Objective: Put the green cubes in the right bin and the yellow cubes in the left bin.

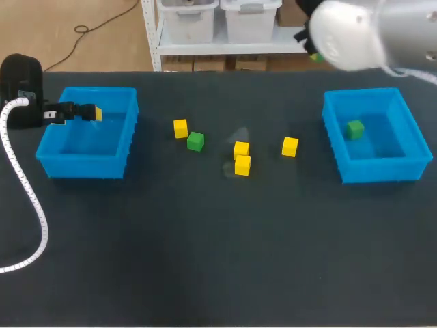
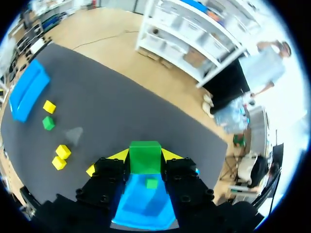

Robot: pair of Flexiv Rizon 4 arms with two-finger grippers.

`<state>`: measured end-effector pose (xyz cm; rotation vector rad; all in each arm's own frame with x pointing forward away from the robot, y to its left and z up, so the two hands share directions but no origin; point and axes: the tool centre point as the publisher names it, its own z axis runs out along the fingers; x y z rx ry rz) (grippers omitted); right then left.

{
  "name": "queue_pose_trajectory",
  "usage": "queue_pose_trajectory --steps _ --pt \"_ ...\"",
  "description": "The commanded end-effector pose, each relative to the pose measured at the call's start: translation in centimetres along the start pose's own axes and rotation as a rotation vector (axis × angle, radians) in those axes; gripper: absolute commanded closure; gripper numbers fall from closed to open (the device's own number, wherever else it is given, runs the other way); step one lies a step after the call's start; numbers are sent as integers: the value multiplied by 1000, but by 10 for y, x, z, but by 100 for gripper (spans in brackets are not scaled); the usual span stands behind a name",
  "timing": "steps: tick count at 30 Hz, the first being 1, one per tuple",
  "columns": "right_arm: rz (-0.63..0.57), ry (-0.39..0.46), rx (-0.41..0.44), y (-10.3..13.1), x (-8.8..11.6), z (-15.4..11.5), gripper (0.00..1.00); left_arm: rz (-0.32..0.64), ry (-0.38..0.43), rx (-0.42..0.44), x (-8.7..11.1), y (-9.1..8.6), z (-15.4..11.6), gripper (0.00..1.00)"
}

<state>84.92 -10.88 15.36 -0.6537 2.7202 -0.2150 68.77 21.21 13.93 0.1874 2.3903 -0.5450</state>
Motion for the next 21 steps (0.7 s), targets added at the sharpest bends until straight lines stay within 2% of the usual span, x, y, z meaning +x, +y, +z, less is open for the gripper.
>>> queue_pose_trajectory --steps 1,13,18,19,20,21 --pt "62 -174 14 -12 55 6 100 -1 4 -8 -1 -1 1 0" --pt "271 -81 78 -46 115 27 100 -1 4 -8 -1 -1 1 0" --pt "269 -65 54 -41 121 34 100 -1 4 -8 -1 -1 1 0" --pt "269 -63 53 -40 121 35 74 -1 4 -8 -1 -1 1 0" --pt "261 -62 46 -38 119 35 18 -1 4 -8 -1 -1 1 0" --pt "263 -63 47 -37 118 36 0 -1 4 -8 -1 -1 1 0"
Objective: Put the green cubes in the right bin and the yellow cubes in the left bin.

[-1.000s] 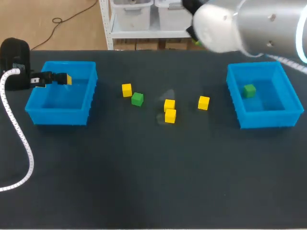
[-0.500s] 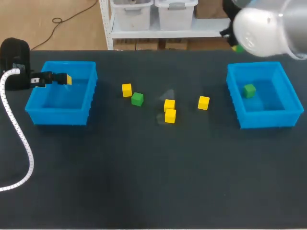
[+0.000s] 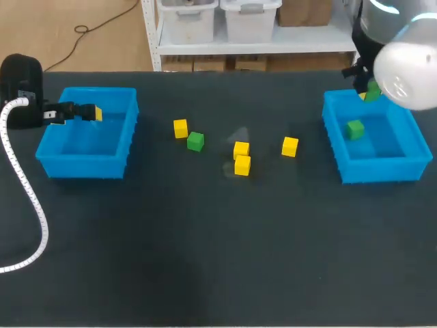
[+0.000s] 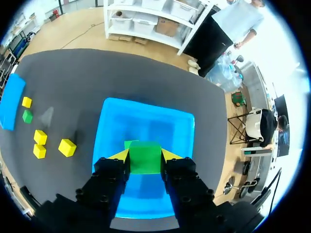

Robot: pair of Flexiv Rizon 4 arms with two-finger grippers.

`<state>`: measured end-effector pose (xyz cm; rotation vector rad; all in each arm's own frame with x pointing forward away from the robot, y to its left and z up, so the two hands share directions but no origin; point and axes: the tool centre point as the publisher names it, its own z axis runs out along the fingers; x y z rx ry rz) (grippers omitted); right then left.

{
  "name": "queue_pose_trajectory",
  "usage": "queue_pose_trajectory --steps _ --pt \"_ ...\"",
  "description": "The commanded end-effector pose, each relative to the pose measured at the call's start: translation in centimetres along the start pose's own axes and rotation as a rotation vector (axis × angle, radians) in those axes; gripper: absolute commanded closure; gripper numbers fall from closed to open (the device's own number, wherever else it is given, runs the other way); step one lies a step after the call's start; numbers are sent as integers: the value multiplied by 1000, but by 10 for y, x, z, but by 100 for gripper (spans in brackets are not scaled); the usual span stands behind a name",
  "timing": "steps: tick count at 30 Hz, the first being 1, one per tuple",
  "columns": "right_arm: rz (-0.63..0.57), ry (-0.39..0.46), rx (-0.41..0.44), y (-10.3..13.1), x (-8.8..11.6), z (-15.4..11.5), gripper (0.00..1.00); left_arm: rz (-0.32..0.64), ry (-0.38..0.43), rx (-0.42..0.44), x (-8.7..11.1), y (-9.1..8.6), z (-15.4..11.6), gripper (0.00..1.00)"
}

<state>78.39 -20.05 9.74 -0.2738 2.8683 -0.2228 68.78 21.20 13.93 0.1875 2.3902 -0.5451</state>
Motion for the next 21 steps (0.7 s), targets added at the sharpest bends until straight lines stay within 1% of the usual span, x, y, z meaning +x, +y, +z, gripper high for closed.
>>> queue_pose_trajectory --steps 1,4,8,10,15,19,21 --pt "-2 -176 0 5 4 1 0 -1 4 -8 -1 -1 1 0" --pt "-21 -187 -14 15 -4 0 0 -1 4 -8 -1 -1 1 0" --pt "-100 -207 -45 40 -18 -5 0 -1 4 -8 -1 -1 1 0" --pt "-189 -222 -75 63 -28 -8 0 -1 4 -8 -1 -1 1 0" --pt "-427 -260 -158 138 -57 -17 0 -1 4 -8 -1 -1 1 0" --pt "-571 -268 -216 192 -76 -17 0 -1 4 -8 -1 -1 1 0" --pt "-621 -264 -248 215 -83 -15 0 -1 4 -8 -1 -1 1 0"
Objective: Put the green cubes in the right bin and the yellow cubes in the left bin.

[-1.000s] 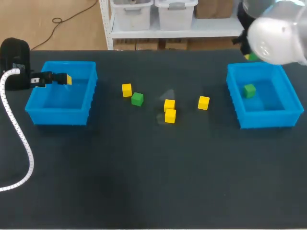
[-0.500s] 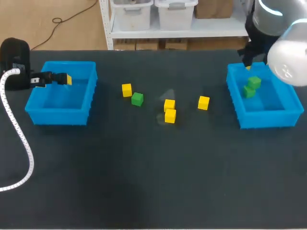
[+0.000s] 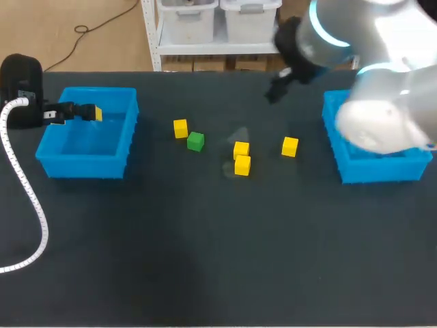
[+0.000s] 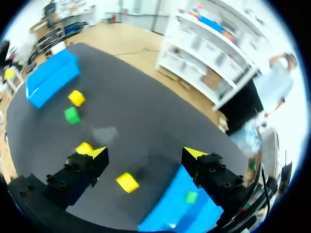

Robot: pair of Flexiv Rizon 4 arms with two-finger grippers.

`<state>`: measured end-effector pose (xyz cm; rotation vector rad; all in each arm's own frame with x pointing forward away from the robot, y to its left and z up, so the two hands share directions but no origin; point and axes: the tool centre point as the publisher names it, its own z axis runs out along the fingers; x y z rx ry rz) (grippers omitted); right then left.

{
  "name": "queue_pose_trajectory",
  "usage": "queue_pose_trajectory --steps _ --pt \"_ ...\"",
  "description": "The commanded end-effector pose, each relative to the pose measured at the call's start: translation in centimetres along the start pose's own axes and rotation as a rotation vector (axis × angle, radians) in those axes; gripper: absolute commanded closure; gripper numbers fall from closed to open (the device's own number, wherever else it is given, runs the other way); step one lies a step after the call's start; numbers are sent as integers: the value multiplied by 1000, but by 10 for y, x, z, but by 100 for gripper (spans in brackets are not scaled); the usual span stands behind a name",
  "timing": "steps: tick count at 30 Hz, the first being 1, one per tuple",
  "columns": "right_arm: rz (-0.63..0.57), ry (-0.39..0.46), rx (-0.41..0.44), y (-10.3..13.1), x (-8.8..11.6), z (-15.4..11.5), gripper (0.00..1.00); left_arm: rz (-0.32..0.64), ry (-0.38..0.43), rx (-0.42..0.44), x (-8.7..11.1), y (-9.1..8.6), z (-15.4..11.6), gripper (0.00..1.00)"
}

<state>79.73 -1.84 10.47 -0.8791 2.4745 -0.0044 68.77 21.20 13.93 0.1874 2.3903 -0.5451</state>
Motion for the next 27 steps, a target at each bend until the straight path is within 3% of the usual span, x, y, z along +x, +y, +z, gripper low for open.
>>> queue_pose_trajectory --steps 1,7,15,27 --pt "-184 54 -131 30 -45 34 0 -1 4 -8 -1 -1 1 0" --pt "-286 92 -210 77 -62 65 0 -1 4 -8 -1 -1 1 0" --pt "-334 127 -272 113 -75 91 0 -1 4 -8 -1 -1 1 0" --pt "-365 157 -312 148 -62 98 0 -1 4 -8 -1 -1 1 0"
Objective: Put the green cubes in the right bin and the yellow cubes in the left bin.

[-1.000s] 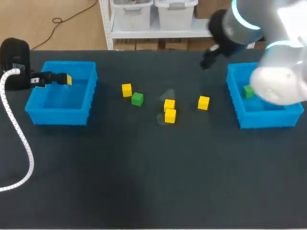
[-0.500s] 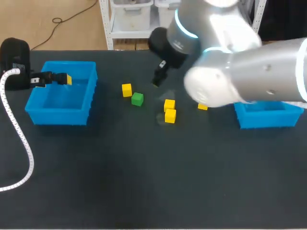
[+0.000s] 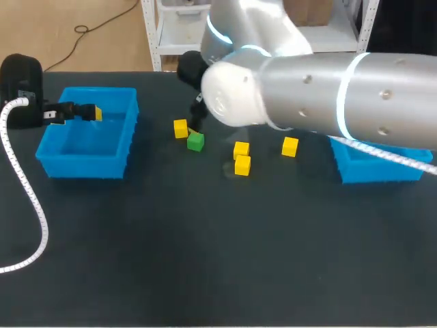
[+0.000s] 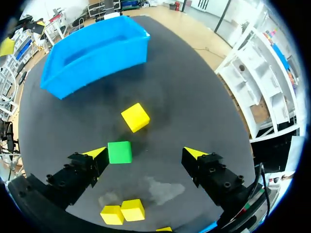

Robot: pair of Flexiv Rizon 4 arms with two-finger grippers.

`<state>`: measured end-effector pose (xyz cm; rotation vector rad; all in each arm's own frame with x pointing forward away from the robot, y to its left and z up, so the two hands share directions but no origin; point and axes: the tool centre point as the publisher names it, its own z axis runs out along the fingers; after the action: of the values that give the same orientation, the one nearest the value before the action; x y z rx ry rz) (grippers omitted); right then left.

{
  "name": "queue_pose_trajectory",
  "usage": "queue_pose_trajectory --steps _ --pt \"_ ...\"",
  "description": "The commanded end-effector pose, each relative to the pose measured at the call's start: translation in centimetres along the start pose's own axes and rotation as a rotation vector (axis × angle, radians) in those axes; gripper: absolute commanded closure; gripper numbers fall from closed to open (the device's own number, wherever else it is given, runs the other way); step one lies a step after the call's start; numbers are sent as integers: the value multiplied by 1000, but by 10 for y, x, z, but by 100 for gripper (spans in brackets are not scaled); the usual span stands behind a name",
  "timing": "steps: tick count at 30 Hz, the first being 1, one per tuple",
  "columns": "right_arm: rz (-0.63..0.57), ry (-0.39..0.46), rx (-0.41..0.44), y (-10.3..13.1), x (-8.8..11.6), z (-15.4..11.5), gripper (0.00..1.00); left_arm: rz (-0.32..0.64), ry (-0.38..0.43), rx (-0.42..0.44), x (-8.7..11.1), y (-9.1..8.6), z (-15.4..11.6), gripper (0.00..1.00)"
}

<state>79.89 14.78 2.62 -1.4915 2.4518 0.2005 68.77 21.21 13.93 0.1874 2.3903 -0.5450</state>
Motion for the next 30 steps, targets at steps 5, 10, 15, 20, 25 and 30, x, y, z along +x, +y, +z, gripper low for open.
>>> queue_pose_trajectory --steps 5,10,15,20,25,30 --pt "-16 17 -12 12 2 7 0 -1 4 -8 -1 -1 1 0" --pt "-20 26 -21 21 10 10 0 -1 4 -8 -1 -1 1 0" --pt "-22 50 -26 26 17 19 0 -1 4 -8 -1 -1 1 0" --pt "-24 65 -26 27 15 30 0 -1 4 -8 -1 -1 1 0" --pt "-16 89 1 27 13 37 100 -1 4 -8 -1 -1 1 0" --pt "-5 103 11 24 16 41 100 -1 4 -8 -1 -1 1 0"
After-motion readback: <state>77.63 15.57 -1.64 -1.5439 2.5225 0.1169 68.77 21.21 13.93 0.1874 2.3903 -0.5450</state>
